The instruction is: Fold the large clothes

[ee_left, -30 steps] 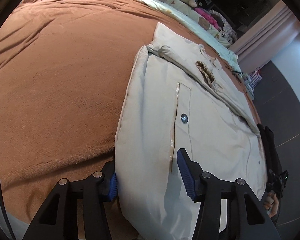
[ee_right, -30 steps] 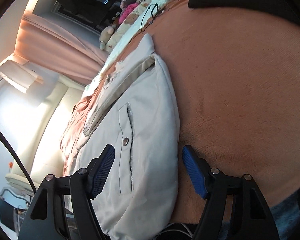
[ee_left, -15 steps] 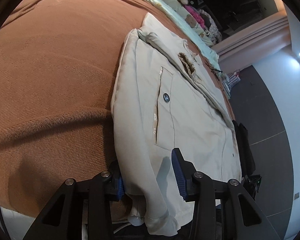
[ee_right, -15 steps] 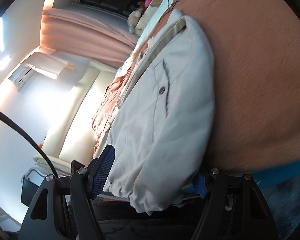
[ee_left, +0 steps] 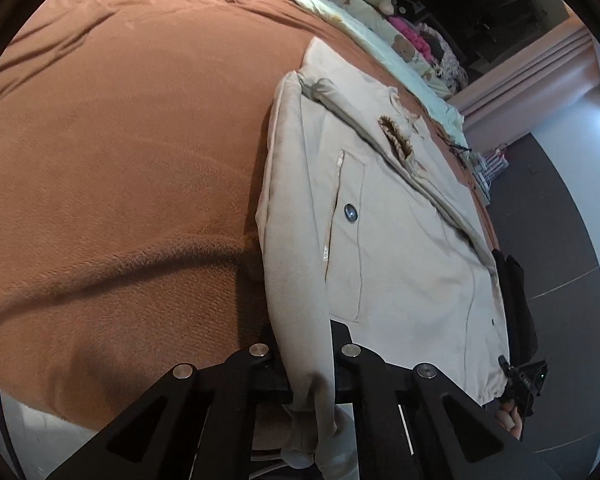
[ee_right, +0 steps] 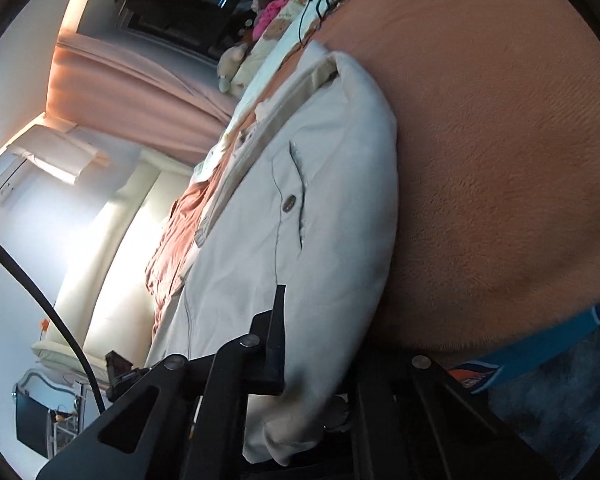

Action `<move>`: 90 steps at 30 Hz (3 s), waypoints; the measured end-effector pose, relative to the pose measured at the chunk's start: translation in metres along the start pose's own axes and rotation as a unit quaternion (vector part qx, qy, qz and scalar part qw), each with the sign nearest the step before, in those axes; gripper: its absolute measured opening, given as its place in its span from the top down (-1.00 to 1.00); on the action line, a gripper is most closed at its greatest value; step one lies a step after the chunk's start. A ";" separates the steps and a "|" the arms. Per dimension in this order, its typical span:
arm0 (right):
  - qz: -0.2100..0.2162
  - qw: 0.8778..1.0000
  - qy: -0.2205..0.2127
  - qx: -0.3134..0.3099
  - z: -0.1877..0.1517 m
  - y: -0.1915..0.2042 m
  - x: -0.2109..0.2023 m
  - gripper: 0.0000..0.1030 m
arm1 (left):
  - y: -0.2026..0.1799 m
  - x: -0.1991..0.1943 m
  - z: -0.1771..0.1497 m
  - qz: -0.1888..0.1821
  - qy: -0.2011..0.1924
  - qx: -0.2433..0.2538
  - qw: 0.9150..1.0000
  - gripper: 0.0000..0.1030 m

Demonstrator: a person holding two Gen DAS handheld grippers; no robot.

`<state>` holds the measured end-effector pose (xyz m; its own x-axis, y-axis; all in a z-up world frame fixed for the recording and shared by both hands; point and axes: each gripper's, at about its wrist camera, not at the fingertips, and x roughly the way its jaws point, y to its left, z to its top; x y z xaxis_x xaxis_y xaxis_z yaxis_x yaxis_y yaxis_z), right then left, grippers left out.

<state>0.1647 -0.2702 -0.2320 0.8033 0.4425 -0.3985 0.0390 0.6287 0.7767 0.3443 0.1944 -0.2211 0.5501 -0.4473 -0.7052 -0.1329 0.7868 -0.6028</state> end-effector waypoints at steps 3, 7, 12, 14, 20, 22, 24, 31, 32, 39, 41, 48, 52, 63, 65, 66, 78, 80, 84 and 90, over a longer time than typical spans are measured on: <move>0.013 1.000 -0.019 -0.002 -0.001 0.012 -0.014 0.95 | -0.007 -0.014 0.000 -0.006 -0.014 -0.004 1.000 0.91; 0.030 0.999 -0.036 -0.022 0.000 0.035 -0.034 0.96 | -0.017 -0.035 -0.003 -0.021 -0.029 -0.005 0.999 0.92; 0.044 0.997 -0.047 -0.047 -0.005 0.058 -0.053 0.96 | -0.027 -0.056 -0.012 -0.040 -0.043 -0.008 0.998 0.93; 0.051 0.996 -0.049 -0.051 -0.006 0.059 -0.050 0.96 | -0.027 -0.065 -0.018 -0.046 -0.048 -0.011 0.998 0.93; 0.071 0.994 -0.057 -0.066 -0.019 0.045 -0.069 0.96 | -0.023 -0.096 -0.043 -0.071 -0.066 -0.028 0.995 0.93; 0.076 0.993 -0.060 -0.070 -0.028 0.032 -0.084 0.96 | -0.022 -0.108 -0.054 -0.080 -0.072 -0.030 0.994 0.93; 0.079 0.992 -0.062 -0.073 -0.031 0.029 -0.088 0.96 | -0.020 -0.117 -0.062 -0.089 -0.078 -0.032 0.992 0.93; 0.083 0.991 -0.066 -0.087 -0.041 0.030 -0.105 0.96 | -0.019 -0.150 -0.092 -0.108 -0.106 -0.042 0.988 0.93; 0.083 0.991 -0.067 -0.087 -0.042 0.029 -0.109 0.96 | -0.020 -0.154 -0.096 -0.110 -0.109 -0.041 0.987 0.93; 0.092 0.990 -0.070 -0.081 -0.045 0.023 -0.119 0.96 | -0.018 -0.169 -0.117 -0.126 -0.114 -0.041 0.985 0.93; 0.095 0.990 -0.072 -0.078 -0.045 0.021 -0.120 0.96 | -0.015 -0.171 -0.120 -0.131 -0.114 -0.043 0.984 0.93; 0.096 0.990 -0.070 -0.073 -0.030 0.011 -0.114 0.96 | -0.021 -0.174 -0.108 -0.143 -0.115 -0.037 0.982 0.93; 0.103 0.989 -0.076 -0.076 -0.012 0.020 -0.107 0.96 | -0.036 -0.181 -0.086 -0.152 -0.125 -0.023 0.980 0.93; 0.117 0.984 -0.095 -0.100 0.048 0.052 -0.064 0.96 | -0.075 -0.180 -0.005 -0.162 -0.148 0.005 0.976 0.93; 0.116 0.983 -0.098 -0.102 0.061 0.058 -0.051 0.96 | -0.080 -0.175 0.013 -0.163 -0.149 0.004 0.975 0.93; 0.114 0.983 -0.099 -0.103 0.068 0.062 -0.044 0.96 | -0.083 -0.172 0.024 -0.163 -0.149 0.004 0.975 0.93; 0.080 0.986 -0.101 -0.109 0.137 0.098 0.043 0.96 | -0.103 -0.120 0.127 -0.140 -0.143 0.002 0.980 0.93; 0.074 0.986 -0.099 -0.107 0.146 0.100 0.054 0.96 | -0.103 -0.109 0.139 -0.134 -0.139 0.000 0.981 0.93; 0.062 0.989 -0.092 -0.098 0.159 0.100 0.081 0.96 | -0.099 -0.082 0.160 -0.122 -0.128 -0.007 0.984 0.93; 0.039 0.992 -0.075 -0.089 0.177 0.103 0.117 0.96 | -0.088 -0.036 0.183 -0.104 -0.113 -0.019 0.988 0.93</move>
<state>0.3682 -0.2667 -0.1128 0.8801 0.4021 -0.2523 -0.1220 0.7053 0.6983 0.4872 0.2190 -0.0741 0.7380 -0.4878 -0.4663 -0.0259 0.6701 -0.7418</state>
